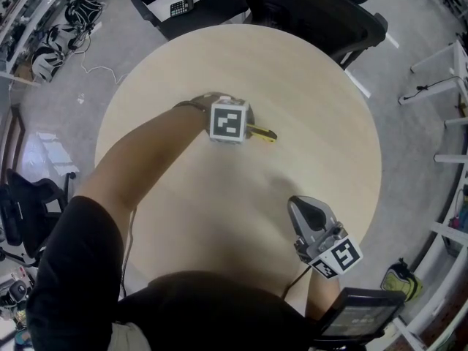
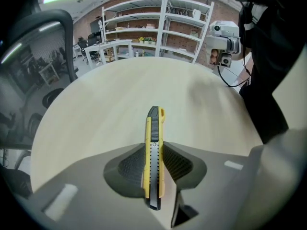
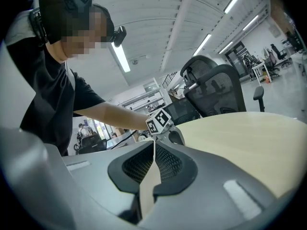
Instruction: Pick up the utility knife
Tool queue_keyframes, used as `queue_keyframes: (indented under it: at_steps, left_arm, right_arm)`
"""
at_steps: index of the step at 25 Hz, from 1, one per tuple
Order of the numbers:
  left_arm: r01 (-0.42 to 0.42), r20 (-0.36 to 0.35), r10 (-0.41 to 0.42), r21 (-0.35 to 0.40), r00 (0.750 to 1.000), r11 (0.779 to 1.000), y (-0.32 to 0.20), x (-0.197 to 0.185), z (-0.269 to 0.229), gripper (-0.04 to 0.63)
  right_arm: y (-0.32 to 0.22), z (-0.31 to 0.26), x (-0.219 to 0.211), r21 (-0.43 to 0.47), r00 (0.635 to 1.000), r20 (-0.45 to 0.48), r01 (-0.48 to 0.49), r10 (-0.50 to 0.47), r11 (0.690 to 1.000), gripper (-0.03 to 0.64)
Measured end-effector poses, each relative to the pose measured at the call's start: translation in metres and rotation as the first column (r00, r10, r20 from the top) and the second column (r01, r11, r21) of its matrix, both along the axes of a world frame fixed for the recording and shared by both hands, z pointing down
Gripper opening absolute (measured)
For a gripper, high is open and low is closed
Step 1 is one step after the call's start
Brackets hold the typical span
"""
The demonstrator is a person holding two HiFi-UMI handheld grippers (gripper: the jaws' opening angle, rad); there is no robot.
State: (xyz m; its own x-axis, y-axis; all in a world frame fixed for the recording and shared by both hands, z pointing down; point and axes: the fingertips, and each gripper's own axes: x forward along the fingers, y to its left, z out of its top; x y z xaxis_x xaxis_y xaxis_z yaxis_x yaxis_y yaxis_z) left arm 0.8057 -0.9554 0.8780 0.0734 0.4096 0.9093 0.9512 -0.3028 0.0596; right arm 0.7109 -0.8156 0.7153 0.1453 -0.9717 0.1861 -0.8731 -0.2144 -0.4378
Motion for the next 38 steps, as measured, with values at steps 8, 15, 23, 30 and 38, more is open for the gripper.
queue_keyframes:
  at_steps: [8, 15, 23, 30, 38]
  left_arm:
    - [0.124, -0.032, -0.126, -0.057, 0.992, 0.991, -0.001, 0.002, -0.017, 0.112]
    - [0.246, -0.084, -0.258, -0.126, 0.963, 0.961, -0.018, 0.001, -0.074, 0.112]
    - [0.409, -0.175, -0.447, -0.217, 0.877, 0.887, -0.069, -0.018, -0.167, 0.112]
    - [0.503, -0.274, -0.567, -0.270, 0.777, 0.821, -0.114, -0.073, -0.260, 0.112]
    - [0.594, -0.335, -0.704, -0.379, 0.627, 0.710, -0.173, -0.186, -0.343, 0.112]
  right_arm:
    - [0.006, -0.006, -0.005, 0.003, 1.000, -0.006, -0.003, 0.003, 1.000, 0.023]
    - [-0.001, -0.027, -0.015, 0.016, 0.999, -0.039, 0.022, -0.021, 1.000, 0.021]
    - [-0.013, -0.069, -0.034, 0.024, 0.993, -0.101, 0.059, -0.057, 0.998, 0.017]
    - [-0.030, -0.112, -0.057, 0.024, 0.981, -0.155, 0.122, -0.117, 0.992, 0.017]
    - [-0.071, -0.154, -0.120, 0.004, 0.958, -0.210, 0.199, -0.194, 0.980, 0.017]
